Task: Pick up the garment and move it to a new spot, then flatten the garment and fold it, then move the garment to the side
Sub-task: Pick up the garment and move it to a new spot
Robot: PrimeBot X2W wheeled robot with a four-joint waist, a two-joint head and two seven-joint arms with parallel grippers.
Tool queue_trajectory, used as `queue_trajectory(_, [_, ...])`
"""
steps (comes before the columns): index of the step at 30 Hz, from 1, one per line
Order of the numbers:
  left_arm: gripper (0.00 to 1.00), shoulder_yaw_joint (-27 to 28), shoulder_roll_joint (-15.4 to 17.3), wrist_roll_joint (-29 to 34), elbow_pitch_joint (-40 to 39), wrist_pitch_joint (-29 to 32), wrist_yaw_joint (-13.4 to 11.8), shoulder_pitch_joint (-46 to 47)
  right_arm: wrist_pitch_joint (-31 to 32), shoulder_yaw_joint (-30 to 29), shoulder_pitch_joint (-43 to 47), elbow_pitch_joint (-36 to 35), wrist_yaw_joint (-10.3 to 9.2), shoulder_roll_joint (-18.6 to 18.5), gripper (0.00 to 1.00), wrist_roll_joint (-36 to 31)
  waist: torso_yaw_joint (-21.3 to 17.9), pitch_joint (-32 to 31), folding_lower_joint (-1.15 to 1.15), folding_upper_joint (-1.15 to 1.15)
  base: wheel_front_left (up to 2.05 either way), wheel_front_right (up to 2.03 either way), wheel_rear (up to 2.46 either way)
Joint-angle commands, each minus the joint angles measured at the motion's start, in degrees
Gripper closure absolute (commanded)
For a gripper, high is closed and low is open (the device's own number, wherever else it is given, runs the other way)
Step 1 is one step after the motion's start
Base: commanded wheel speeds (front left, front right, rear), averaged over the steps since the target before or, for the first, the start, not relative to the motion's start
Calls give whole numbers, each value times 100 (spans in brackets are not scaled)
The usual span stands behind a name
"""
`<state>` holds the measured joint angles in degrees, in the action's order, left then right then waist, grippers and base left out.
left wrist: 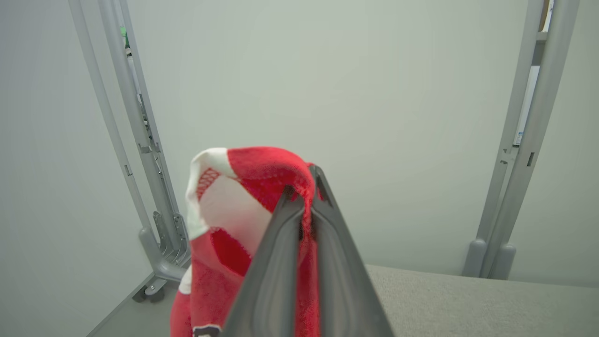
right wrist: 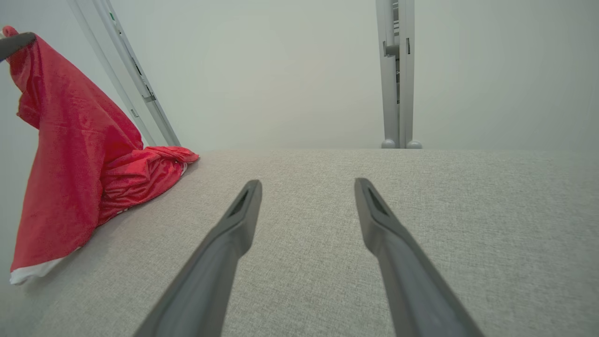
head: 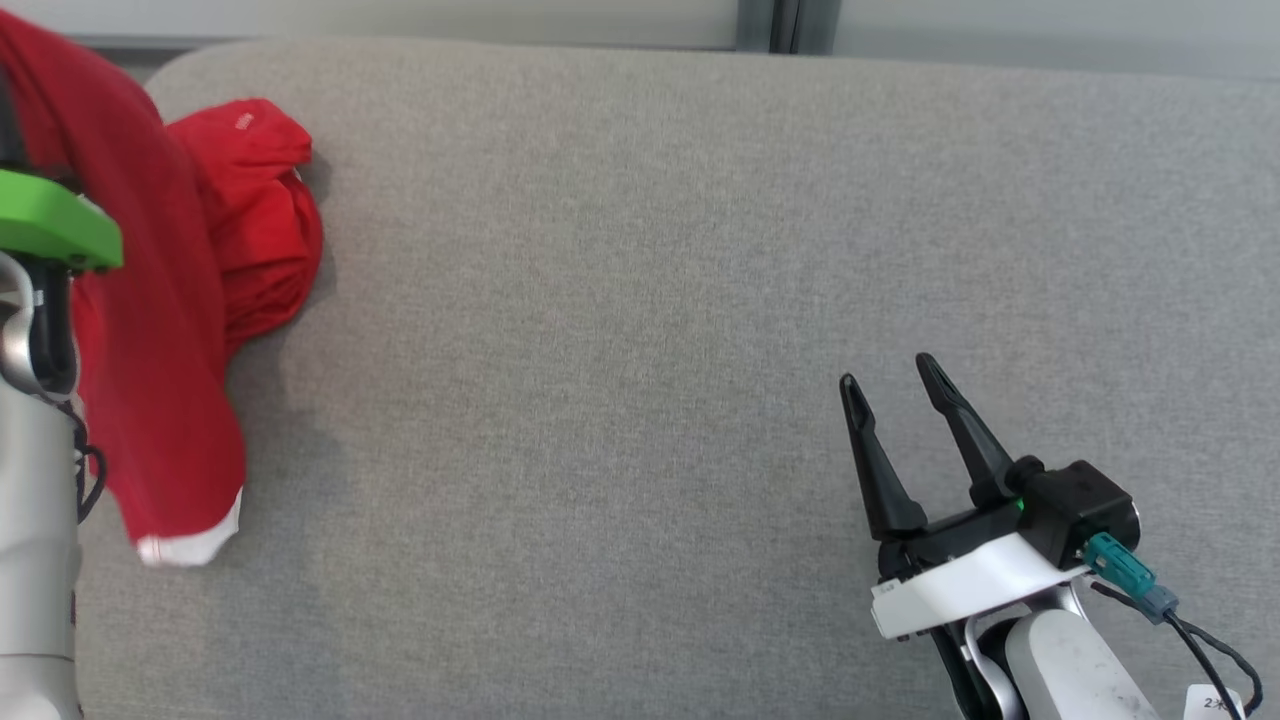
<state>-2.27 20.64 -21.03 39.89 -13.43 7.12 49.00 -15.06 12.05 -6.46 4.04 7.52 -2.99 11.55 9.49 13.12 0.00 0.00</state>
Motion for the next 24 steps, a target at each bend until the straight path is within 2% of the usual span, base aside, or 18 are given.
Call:
queue_trajectory(1, [100,-70,-2,43,-285,-2,22,-118,-18,-29,77,25,-6,-4,0,50,-43,-515,0,0,0,0,0])
queue_trajectory(8, [100,-299,-205,-39,-1934,625,-110,-490,-18,-109,159,-19,-6,6,0,269,-246,-839,0,0,0,0,0])
queue_trajectory(14, [100,-642,-442,-84,-3138,1322,-254,-921,-18,-113,115,-79,-6,5,0,377,-618,-873,0,0,0,0,0])
queue_trajectory(20, [100,-1060,-840,-101,-3713,1620,-392,-1297,-18,-111,-49,-118,-6,4,0,427,-1290,-685,0,0,0,0,0])
queue_trajectory(24, [100,-1358,-1063,8,-3642,1552,-438,-1442,-18,-17,-183,-115,-6,6,0,488,-1995,-549,0,0,0,0,0])
